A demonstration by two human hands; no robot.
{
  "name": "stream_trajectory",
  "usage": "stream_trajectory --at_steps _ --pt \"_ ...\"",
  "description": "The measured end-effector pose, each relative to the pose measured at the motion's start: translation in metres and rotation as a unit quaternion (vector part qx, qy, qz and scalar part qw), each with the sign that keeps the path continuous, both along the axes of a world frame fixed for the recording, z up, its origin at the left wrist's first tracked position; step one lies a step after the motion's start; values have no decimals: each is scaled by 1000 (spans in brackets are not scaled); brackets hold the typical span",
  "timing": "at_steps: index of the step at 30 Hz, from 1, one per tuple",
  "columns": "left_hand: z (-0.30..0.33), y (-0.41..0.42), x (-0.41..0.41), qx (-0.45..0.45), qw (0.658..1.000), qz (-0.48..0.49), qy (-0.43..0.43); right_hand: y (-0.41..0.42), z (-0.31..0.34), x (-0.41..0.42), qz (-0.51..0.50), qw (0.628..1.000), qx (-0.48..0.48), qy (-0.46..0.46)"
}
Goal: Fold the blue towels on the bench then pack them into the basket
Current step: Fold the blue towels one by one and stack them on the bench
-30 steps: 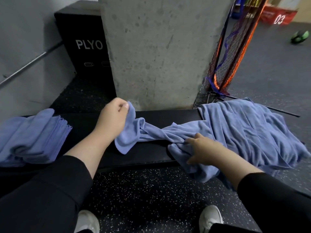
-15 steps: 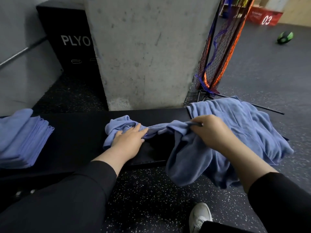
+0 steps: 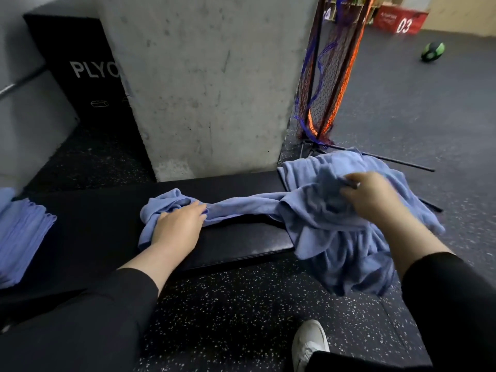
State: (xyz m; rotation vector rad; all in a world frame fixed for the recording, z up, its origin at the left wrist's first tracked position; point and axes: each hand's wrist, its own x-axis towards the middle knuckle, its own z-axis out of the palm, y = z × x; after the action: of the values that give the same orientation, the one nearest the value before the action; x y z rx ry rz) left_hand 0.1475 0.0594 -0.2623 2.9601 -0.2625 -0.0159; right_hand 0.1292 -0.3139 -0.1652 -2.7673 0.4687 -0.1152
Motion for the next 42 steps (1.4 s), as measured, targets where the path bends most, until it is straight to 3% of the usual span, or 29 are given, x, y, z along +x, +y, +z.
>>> stream_trajectory --at_steps 2,4,6,8,10,15,18,25,29,35,38,42 --pt "4 2 -1 -29 999 13 -35 3 -8 0 -3 994 -45 95" --pt "13 2 -2 -49 997 19 -51 16 1 2 -26 998 -52 16" --pt "25 2 -3 -123 989 44 -67 44 12 3 25 995 1 -92" --pt "41 4 -3 -259 959 83 -83 87 16 1 119 985 79 -101" --pt "61 9 -5 -358 925 91 -86 133 11 -8 201 968 144 -48" --pt "114 19 -30 -517 850 90 -43 217 -1 -28 303 919 250 31" --pt "124 35 -41 -562 821 97 -32 247 2 -33 298 894 332 35" --pt "129 85 -55 -592 797 111 -44 292 5 -40 250 926 281 -43" --pt "135 104 -62 -573 805 123 -93 312 5 -39 246 915 316 -51" --pt "149 132 -59 -577 780 180 -160 327 31 -39 277 908 285 -134" --pt "171 152 -58 -531 791 214 -217 320 73 -33 353 904 170 -171" --pt "211 179 -60 -446 824 218 -274 312 125 -19 387 913 -32 -123"
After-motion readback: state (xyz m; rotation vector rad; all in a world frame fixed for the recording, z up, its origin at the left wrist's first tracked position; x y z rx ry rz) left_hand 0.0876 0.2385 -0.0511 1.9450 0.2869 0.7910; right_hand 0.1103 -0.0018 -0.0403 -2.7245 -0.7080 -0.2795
